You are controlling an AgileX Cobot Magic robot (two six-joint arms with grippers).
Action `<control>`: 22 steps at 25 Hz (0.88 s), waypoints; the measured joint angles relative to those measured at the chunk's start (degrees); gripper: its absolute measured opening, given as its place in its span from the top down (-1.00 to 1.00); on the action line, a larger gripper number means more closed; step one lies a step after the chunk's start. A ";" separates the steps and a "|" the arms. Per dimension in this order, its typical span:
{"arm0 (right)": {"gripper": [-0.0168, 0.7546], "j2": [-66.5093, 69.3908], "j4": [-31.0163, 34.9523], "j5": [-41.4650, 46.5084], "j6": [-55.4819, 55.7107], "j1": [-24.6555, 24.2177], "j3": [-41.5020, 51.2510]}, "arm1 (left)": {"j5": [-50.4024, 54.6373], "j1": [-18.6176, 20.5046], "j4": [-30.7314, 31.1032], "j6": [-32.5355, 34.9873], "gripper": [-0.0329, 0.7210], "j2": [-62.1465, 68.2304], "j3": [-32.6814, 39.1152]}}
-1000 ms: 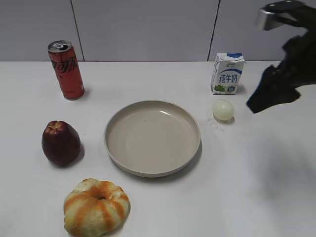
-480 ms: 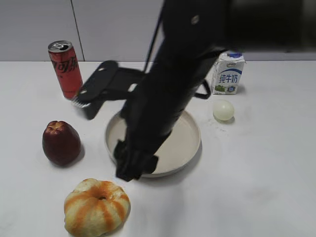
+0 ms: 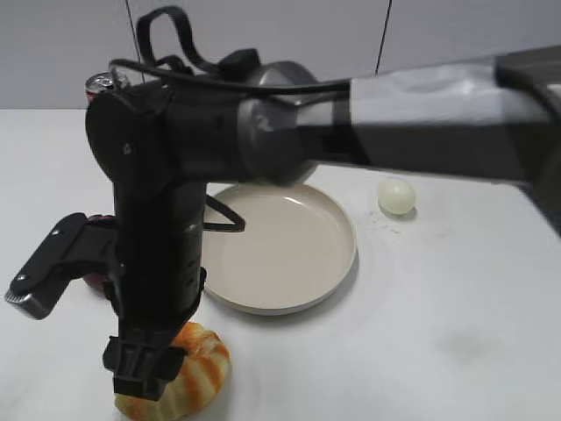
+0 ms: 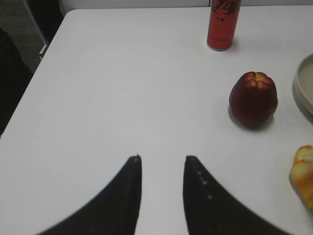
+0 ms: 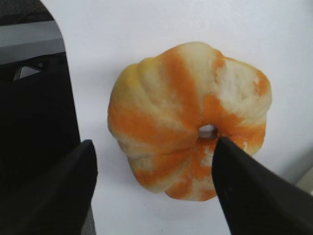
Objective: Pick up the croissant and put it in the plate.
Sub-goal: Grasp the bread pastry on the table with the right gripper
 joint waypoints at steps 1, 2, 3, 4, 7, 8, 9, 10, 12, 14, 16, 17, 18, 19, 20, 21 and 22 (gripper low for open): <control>-0.47 0.86 -0.34 0.13 0.37 0.00 -0.45 | 0.00 0.00 0.00 0.00 0.30 0.00 0.00; -0.47 1.44 -0.52 0.13 0.59 0.00 -0.60 | 0.00 0.00 0.00 0.00 0.30 0.00 0.00; -0.47 1.90 -0.64 0.24 0.80 0.00 -0.60 | 0.00 0.00 0.00 0.00 0.30 0.00 0.00; -0.47 2.16 -0.64 0.44 0.99 0.00 -0.60 | 0.00 0.00 0.00 0.00 0.30 0.00 0.00; -0.47 2.40 -0.77 0.48 1.09 0.07 -0.64 | 0.00 0.00 0.00 0.00 0.30 0.00 0.00; -0.47 2.40 -0.77 0.29 1.09 0.09 -0.70 | 0.00 0.00 0.00 0.00 0.30 0.00 0.00; -0.47 2.45 -0.77 -0.05 1.09 0.09 -0.70 | 0.00 0.00 0.00 0.00 0.30 0.00 0.00; -0.44 2.52 -0.77 -0.33 1.09 0.09 -0.77 | 0.00 0.00 0.00 0.00 0.30 0.00 0.00; -0.36 3.06 -0.71 -0.42 1.09 0.09 -0.89 | 0.00 0.00 0.00 0.00 0.30 0.00 0.00; -0.27 4.20 -0.33 0.08 1.17 0.09 -1.10 | 0.00 0.00 0.00 0.00 0.30 0.00 0.00; -0.19 5.13 -0.02 0.55 1.49 0.09 -1.16 | 0.00 0.00 0.00 0.00 0.30 0.00 0.00; -0.14 5.25 -0.02 0.55 1.79 0.09 -1.29 | 0.00 0.00 0.00 0.00 0.30 0.00 0.00; -0.07 5.25 -0.02 0.60 2.00 0.09 -1.31 | 0.00 0.00 0.00 0.00 0.30 0.00 0.00; 0.02 5.25 -0.02 0.60 2.14 0.09 -1.37 | 0.00 0.00 0.00 0.00 0.30 0.00 0.00; 0.17 5.19 -0.02 0.60 2.33 0.09 -1.37 | 0.00 0.00 0.00 0.00 0.30 0.00 0.00; 0.34 5.22 -0.02 0.60 2.40 0.09 -1.37 | 0.00 0.00 0.00 0.00 0.30 0.00 0.00; 0.51 5.08 -0.02 0.60 2.51 0.09 -1.37 | 0.00 0.00 0.00 0.00 0.30 0.00 0.00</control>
